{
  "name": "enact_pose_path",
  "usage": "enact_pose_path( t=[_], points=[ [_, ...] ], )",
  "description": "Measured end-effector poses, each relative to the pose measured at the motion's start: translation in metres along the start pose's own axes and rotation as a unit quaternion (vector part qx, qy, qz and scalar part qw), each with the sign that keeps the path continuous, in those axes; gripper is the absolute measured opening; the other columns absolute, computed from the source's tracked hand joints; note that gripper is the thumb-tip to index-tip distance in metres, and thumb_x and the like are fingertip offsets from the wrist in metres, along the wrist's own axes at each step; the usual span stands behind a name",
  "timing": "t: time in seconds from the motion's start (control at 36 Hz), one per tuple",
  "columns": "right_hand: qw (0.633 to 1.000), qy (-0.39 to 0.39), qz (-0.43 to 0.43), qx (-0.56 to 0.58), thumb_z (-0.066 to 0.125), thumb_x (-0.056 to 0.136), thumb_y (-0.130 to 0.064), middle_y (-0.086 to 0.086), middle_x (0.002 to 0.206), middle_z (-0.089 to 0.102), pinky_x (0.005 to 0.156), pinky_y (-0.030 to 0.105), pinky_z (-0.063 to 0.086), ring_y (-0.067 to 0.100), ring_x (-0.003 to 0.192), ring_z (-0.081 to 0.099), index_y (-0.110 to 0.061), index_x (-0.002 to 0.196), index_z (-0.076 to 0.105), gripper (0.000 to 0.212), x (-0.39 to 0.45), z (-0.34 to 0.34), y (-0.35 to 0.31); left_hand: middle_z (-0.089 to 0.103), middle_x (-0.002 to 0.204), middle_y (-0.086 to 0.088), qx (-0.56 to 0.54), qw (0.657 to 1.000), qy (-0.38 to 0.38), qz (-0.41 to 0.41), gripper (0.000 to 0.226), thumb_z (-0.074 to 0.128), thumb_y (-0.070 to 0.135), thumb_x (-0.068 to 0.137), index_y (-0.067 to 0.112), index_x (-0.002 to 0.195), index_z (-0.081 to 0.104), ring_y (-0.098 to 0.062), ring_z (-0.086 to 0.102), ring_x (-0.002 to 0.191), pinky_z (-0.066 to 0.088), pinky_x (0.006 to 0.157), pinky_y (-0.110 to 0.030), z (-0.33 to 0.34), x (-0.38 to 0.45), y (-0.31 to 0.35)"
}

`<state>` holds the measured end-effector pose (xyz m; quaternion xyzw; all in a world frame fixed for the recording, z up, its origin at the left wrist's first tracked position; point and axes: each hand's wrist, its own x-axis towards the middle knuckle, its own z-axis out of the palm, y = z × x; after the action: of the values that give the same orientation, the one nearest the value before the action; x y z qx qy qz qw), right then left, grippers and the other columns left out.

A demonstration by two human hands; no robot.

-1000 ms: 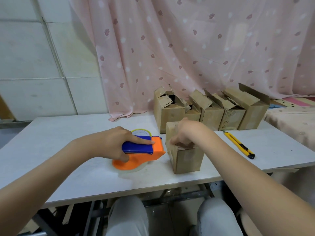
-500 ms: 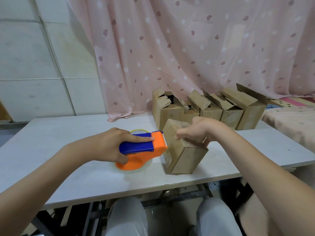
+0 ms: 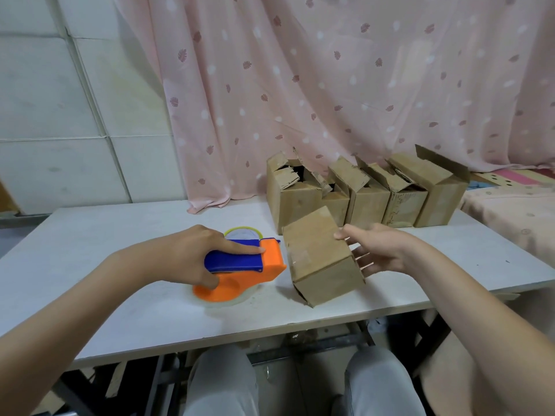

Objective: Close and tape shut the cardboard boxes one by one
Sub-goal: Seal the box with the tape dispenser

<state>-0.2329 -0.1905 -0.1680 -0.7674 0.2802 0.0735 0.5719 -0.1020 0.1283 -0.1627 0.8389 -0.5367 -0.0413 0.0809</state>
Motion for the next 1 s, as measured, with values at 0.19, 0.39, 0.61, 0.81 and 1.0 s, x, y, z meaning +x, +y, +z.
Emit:
enact_pose_path(
  t=[0.19,0.39,0.61,0.81,1.0],
  points=[
    [0.999,-0.018,0.000,0.045,0.065,0.089,-0.037,0.020,0.093,0.070,0.084,0.044,0.054,0.034,0.082,0.062,0.001,0.122,0.062,0.050,0.005,0.001,0.016,0.050,0.086,0.011,0.006,0.999,-0.039,-0.018,0.086,0.066,0.021,0.079,0.075,0.133,0.027,-0.005,0.047,0.079,0.036,0.066,-0.014,-0.006,0.007,0.010],
    [0.999,-0.005,0.000,0.036,0.059,0.090,-0.032,0.020,0.087,0.069,0.078,0.041,0.058,0.032,0.074,0.065,0.002,0.118,0.062,0.044,0.008,0.006,0.020,0.053,0.091,0.011,0.022,0.998,-0.064,-0.018,0.083,0.066,0.023,0.080,0.070,0.138,0.029,-0.006,0.047,0.080,0.041,0.072,-0.024,-0.007,0.020,0.018],
    [0.964,0.143,-0.082,-0.207,0.056,0.097,-0.044,0.015,0.107,0.070,0.092,0.045,0.052,0.028,0.100,0.064,-0.003,0.115,0.067,0.046,0.007,0.020,0.022,0.056,0.089,0.010,0.011,0.998,-0.054,-0.008,0.086,0.067,0.025,0.078,0.076,0.133,0.026,-0.007,0.049,0.078,0.043,0.069,-0.026,-0.003,0.029,0.018],
    [0.803,0.096,-0.296,-0.508,0.012,0.100,-0.055,0.001,0.163,0.026,0.122,0.041,0.025,0.022,0.152,0.019,-0.020,0.153,0.034,0.067,-0.024,0.063,0.025,0.058,0.091,0.009,0.006,0.999,-0.041,0.006,0.087,0.066,0.027,0.078,0.083,0.125,0.020,-0.008,0.049,0.077,0.044,0.071,-0.029,-0.002,0.030,0.015],
    [0.748,0.103,-0.307,-0.580,-0.028,0.073,-0.064,-0.001,0.168,0.002,0.111,0.022,-0.009,0.014,0.154,0.000,-0.017,0.160,0.006,0.105,-0.019,0.064,0.044,0.053,0.083,0.024,0.003,0.999,-0.033,0.008,0.089,0.068,0.022,0.079,0.085,0.122,0.021,-0.005,0.049,0.079,0.039,0.068,-0.019,-0.004,0.022,0.009]
  ],
)
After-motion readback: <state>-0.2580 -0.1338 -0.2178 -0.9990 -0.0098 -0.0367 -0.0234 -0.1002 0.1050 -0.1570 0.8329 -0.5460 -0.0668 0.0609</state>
